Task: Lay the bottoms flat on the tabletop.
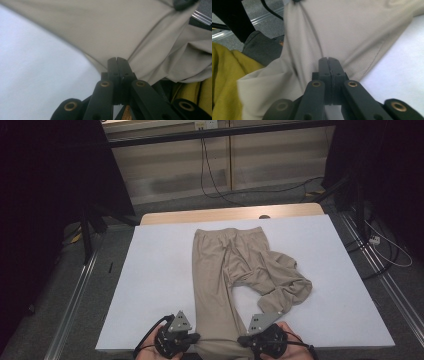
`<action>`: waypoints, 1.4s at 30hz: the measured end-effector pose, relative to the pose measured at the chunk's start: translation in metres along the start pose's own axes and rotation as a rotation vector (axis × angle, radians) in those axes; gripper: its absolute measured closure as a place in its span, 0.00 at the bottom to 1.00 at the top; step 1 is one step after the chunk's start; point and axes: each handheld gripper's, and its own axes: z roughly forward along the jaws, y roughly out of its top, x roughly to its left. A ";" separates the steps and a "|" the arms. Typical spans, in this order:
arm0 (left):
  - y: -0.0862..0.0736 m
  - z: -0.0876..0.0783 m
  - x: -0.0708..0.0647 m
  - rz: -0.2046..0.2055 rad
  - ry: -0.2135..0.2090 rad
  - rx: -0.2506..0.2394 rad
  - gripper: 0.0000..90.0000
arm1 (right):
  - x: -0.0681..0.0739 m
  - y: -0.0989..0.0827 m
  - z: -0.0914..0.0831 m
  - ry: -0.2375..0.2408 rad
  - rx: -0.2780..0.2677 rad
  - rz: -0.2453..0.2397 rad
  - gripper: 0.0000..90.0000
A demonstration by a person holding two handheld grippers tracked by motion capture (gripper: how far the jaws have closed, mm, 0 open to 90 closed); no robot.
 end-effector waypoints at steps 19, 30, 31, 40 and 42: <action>0.002 0.003 0.016 -0.058 0.039 -0.017 1.00 | -0.045 -0.004 -0.027 -0.150 -0.118 0.141 0.66; 0.004 0.003 0.020 -0.041 0.048 -0.108 0.56 | -0.098 -0.023 -0.036 -0.335 -0.035 0.223 0.40; 0.005 0.003 0.021 -0.045 0.051 -0.121 0.51 | -0.096 -0.023 -0.032 -0.343 -0.023 0.213 0.41; 0.009 0.004 0.031 -0.073 0.068 -0.159 0.43 | -0.064 -0.029 -0.041 -0.226 -0.007 0.202 0.93; 0.010 0.004 0.031 -0.072 0.068 -0.155 0.42 | -0.053 -0.034 -0.045 -0.187 -0.002 0.195 0.93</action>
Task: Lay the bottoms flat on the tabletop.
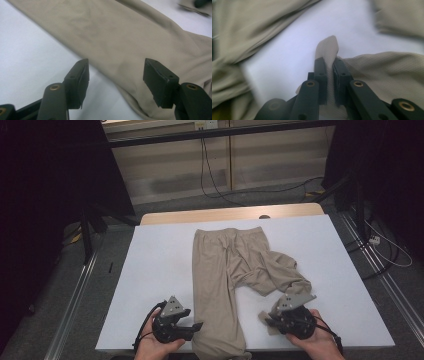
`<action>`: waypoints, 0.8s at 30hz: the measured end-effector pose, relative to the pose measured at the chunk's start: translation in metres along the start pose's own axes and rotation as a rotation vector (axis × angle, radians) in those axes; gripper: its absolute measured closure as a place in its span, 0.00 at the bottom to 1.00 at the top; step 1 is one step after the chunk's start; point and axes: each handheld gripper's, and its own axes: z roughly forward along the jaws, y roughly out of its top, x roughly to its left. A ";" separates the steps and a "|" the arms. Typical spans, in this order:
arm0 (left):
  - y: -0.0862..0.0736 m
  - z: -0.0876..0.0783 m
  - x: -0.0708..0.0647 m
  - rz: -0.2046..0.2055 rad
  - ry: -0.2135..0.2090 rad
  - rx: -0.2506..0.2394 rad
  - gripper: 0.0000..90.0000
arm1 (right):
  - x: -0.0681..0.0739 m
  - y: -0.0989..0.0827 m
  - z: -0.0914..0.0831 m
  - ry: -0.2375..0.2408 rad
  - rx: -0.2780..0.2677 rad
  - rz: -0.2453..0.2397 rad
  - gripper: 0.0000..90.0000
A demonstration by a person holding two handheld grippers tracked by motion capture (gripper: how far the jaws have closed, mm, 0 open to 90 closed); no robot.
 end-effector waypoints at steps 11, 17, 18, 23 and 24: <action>0.003 0.002 -0.001 -0.008 0.015 -0.037 0.32 | -0.019 -0.004 -0.021 -0.223 -0.107 0.028 0.37; 0.003 0.001 -0.001 -0.009 0.029 -0.042 0.31 | -0.054 0.003 -0.005 -0.330 -0.038 0.036 0.31; 0.003 0.002 -0.001 -0.010 0.017 -0.042 0.31 | -0.059 0.004 -0.003 -0.331 -0.030 0.047 0.31; 0.003 0.002 0.000 -0.008 0.017 -0.045 0.31 | -0.067 0.001 -0.003 -0.258 -0.035 0.127 0.87; 0.003 0.001 0.000 -0.010 0.014 -0.040 0.31 | -0.065 0.000 -0.005 -0.211 -0.042 0.144 0.94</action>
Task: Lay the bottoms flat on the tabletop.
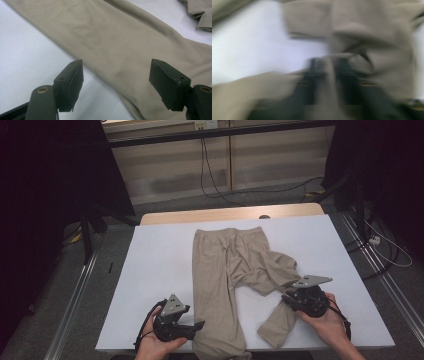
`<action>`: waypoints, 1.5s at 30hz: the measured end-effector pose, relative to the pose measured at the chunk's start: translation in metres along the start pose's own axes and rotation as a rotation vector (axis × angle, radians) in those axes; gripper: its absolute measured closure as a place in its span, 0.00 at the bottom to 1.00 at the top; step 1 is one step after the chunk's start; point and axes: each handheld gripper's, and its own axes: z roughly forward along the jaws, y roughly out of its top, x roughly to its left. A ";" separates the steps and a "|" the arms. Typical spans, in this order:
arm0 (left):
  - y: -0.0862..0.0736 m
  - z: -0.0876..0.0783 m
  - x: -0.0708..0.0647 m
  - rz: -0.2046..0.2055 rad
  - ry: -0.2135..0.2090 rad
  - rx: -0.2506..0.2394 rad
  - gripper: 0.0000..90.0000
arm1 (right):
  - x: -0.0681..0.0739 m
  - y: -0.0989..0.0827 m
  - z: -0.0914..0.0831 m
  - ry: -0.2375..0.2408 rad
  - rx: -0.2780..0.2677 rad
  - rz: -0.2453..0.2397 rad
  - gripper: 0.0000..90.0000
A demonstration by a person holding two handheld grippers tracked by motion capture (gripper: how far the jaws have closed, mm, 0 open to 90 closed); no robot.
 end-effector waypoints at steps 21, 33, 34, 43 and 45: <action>0.001 0.000 0.001 -0.006 0.006 -0.003 0.31 | 0.083 -0.034 -0.040 0.288 0.020 -0.155 0.71; 0.002 0.001 0.002 -0.005 0.002 -0.008 0.30 | 0.052 -0.001 -0.018 0.102 -0.069 -0.111 0.43; 0.003 0.002 0.002 -0.005 -0.005 -0.005 0.30 | 0.049 0.001 -0.012 0.097 -0.057 -0.104 0.41; 0.002 0.002 0.002 -0.014 -0.011 -0.008 0.29 | 0.046 -0.006 -0.004 0.076 0.015 -0.101 0.88; 0.002 0.001 0.003 -0.008 -0.007 -0.008 0.29 | 0.050 -0.010 -0.008 0.112 0.025 -0.116 0.91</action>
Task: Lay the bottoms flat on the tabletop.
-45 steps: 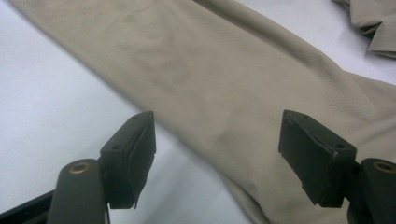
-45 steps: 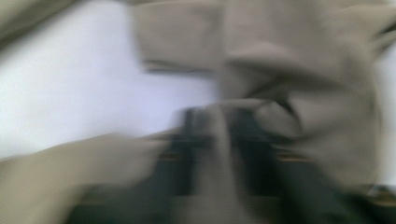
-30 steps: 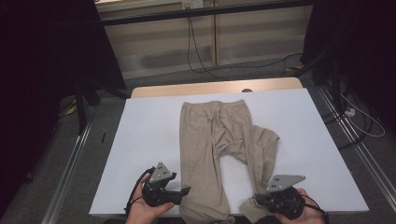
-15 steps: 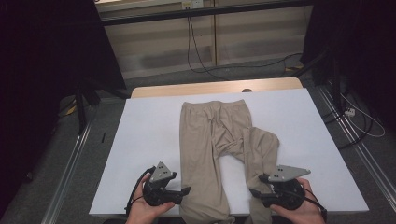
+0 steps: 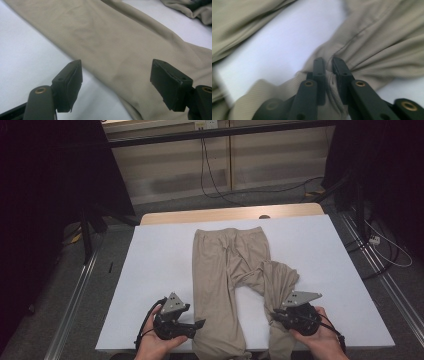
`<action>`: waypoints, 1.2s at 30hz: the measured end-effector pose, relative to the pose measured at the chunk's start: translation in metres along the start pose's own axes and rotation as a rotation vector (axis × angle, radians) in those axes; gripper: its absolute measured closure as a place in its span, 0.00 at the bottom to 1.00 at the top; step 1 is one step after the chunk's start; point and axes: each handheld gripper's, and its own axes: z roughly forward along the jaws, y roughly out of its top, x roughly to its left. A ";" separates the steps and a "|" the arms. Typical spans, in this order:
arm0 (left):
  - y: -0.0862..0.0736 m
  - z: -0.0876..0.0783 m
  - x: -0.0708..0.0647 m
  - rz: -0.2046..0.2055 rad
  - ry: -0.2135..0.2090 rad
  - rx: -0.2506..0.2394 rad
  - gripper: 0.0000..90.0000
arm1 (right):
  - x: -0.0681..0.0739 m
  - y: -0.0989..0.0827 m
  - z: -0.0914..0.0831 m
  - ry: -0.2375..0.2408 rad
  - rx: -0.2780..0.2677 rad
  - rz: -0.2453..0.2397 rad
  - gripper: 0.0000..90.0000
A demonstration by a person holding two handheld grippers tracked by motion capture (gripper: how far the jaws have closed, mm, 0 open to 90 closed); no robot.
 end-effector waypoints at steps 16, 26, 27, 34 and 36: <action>0.000 0.002 -0.001 0.000 -0.006 0.006 0.29 | 0.041 -0.027 -0.030 0.085 -0.013 -0.050 0.62; 0.001 0.003 -0.001 0.006 -0.005 0.008 0.29 | 0.007 0.005 -0.006 0.005 -0.073 0.025 0.48; 0.001 0.002 0.000 0.006 -0.006 0.008 0.29 | 0.004 0.007 0.000 0.004 -0.060 0.023 0.49; 0.000 0.001 0.001 -0.003 0.001 0.002 0.29 | 0.010 0.004 0.005 0.015 -0.014 -0.009 0.96; 0.000 0.001 0.000 -0.001 0.002 0.007 0.29 | 0.018 -0.002 -0.001 0.039 -0.004 -0.026 0.97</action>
